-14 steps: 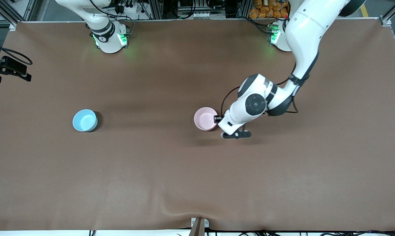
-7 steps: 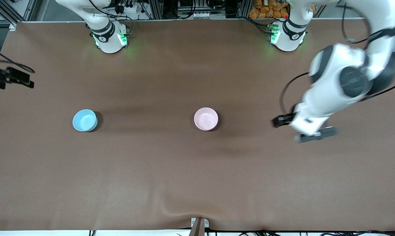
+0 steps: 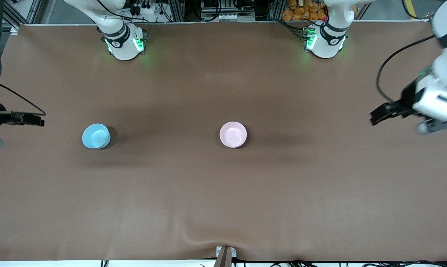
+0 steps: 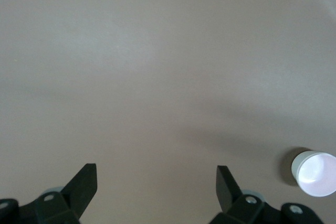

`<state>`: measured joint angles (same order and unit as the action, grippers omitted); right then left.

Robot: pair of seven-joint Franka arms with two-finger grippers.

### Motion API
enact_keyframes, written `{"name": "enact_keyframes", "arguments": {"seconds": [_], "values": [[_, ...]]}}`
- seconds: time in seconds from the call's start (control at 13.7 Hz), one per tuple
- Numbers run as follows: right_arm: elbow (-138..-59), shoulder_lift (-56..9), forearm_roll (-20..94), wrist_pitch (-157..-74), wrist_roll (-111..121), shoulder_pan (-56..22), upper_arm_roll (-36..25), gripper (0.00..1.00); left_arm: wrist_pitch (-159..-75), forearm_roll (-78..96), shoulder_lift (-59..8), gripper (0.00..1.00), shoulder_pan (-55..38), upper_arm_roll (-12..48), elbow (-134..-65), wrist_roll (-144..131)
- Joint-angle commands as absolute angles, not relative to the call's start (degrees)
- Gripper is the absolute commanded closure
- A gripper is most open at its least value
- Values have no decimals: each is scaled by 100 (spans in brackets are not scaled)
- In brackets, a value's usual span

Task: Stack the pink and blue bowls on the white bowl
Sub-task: 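Withdraw the left gripper while the right gripper reaches toward the blue bowl, then lower the right gripper onto the light blue bowl and grasp its rim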

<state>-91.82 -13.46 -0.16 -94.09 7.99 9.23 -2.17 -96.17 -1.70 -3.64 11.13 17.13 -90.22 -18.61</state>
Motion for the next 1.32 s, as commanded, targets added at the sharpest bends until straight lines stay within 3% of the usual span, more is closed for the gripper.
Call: {"name": "enact_keyframes", "arguments": {"seconds": [0.0,0.15,0.37,0.58,0.73,1.02,1.24], "values": [[-10270,-1213,176,-10585,1579,1247,-141,0,-9414,-18,-71,0,681,981,-9114,-1092],[-11009,-1213,193,-11465,1652,1336,-141,0,-9194,-26,8,0,-235,3,-9106,-1064],[-11583,-1405,193,-12267,1713,1318,-132,5,-9158,-26,70,0,-62,245,-9149,-1046],[-12075,-1686,202,-13409,2397,1362,-123,27,-9158,-26,201,0,-44,264,-9193,-1046],[-12321,-1828,324,-13806,2408,1336,-123,35,-9158,-26,220,0,-26,264,-9220,-1046],[-12524,-1934,387,-13983,2408,1318,-106,36,-9176,-35,193,0,-26,264,-9211,-1055],[-12656,-2012,824,-14053,2434,1266,-97,43,-9220,-53,158,0,-26,264,-9176,-1055]]}}
